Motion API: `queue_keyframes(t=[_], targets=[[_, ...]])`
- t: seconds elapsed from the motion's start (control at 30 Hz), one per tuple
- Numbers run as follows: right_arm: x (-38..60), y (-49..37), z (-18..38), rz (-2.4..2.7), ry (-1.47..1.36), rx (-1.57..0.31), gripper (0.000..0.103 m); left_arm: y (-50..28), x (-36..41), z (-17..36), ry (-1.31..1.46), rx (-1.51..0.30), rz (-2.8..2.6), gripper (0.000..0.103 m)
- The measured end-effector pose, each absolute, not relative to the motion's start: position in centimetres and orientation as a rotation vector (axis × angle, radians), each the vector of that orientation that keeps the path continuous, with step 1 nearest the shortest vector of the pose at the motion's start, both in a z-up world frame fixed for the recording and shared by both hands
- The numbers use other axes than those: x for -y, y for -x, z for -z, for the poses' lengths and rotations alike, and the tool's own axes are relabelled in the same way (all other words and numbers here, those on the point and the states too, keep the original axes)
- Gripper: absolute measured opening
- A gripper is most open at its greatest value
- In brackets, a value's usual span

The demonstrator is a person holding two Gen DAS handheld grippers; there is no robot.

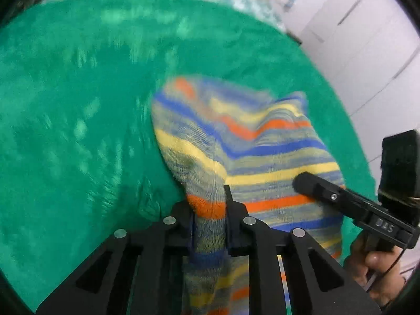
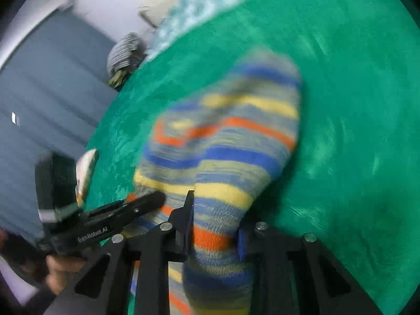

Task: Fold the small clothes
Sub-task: 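Fold the sweater in half with both grippers and lay it flat, then open both grippers and withdraw them from the folded sweater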

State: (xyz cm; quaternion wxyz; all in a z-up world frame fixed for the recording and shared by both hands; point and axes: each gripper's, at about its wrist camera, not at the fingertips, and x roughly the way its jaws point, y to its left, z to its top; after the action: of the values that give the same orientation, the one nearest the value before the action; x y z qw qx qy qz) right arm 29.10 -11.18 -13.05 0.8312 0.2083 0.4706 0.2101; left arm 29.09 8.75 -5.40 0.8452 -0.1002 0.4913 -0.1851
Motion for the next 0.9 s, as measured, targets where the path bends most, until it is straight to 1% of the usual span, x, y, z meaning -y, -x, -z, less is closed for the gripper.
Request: queue_keyframes(t=[0.1,0.13,0.27,0.33,0.37,0.4,0.43,0.47,0.5,0.53,0.57,0.63,0.67,0.7,0.77,0.83,0.9], targets=[[9.6,-27.9,7.9,-0.511,-0.364,-0.883,0.025,-27.0,-10.0,0.1,0.196,-0.93,0.412,0.016],[9.0,-27.6,6.2,-0.531,-0.349,-0.844,0.025,-26.4,-10.7,-2.5,0.201,-0.884,0.414,0.016],[8.0,-27.8,0.2,-0.608,-0.396,-0.725,0.025,-24.7,-13.1,-8.3,0.206,-0.794,0.402,0.017],[7.7,-28.5,-0.6,-0.625,-0.446,-0.722,0.026,-24.7,-14.0,-8.3,0.225,-0.828,0.396,0.027],[7.7,-28.8,-0.3,-0.624,-0.46,-0.74,0.027,-25.2,-14.1,-6.9,0.23,-0.869,0.39,0.051],[7.7,-29.2,0.4,-0.615,-0.468,-0.773,0.03,-25.7,-14.6,-4.9,0.233,-0.922,0.372,0.078],[7.8,-29.4,1.8,-0.587,-0.471,-0.823,0.033,-25.1,-15.1,-1.9,0.22,-0.981,0.303,0.081],[8.0,-29.2,3.8,-0.532,-0.449,-0.901,0.049,-24.9,-15.3,0.1,0.194,-1.011,0.249,0.076],[8.9,-28.6,5.1,-0.48,-0.41,-0.961,0.068,-23.4,-15.7,2.7,0.141,-1.058,0.181,0.07],[9.2,-27.3,7.1,-0.408,-0.338,-1.027,0.074,-21.6,-16.0,4.3,0.106,-1.083,0.15,0.069],[9.5,-26.0,8.1,-0.368,-0.289,-1.058,0.076,-20.1,-16.2,5.1,0.093,-1.082,0.133,0.069],[10.0,-22.4,9.4,-0.306,-0.209,-1.095,0.077,-16.4,-16.5,5.1,0.08,-1.031,0.092,0.072],[10.1,-20.8,9.4,-0.29,-0.189,-1.093,0.082,-14.3,-16.3,4.6,0.064,-0.995,0.071,0.079],[10.1,-19.1,9.0,-0.275,-0.166,-1.081,0.089,-12.9,-15.9,3.7,0.039,-0.966,0.049,0.087],[9.5,-16.7,7.4,-0.248,-0.129,-1.045,0.095,-11.0,-14.4,2.2,-0.035,-0.889,-0.002,0.096],[8.9,-14.2,5.7,-0.234,-0.096,-1.001,0.097,-9.1,-12.6,-0.3,-0.117,-0.809,-0.039,0.102],[8.2,-12.1,3.8,-0.217,-0.076,-0.958,0.099,-7.7,-11.2,-2.2,-0.148,-0.767,-0.047,0.103]])
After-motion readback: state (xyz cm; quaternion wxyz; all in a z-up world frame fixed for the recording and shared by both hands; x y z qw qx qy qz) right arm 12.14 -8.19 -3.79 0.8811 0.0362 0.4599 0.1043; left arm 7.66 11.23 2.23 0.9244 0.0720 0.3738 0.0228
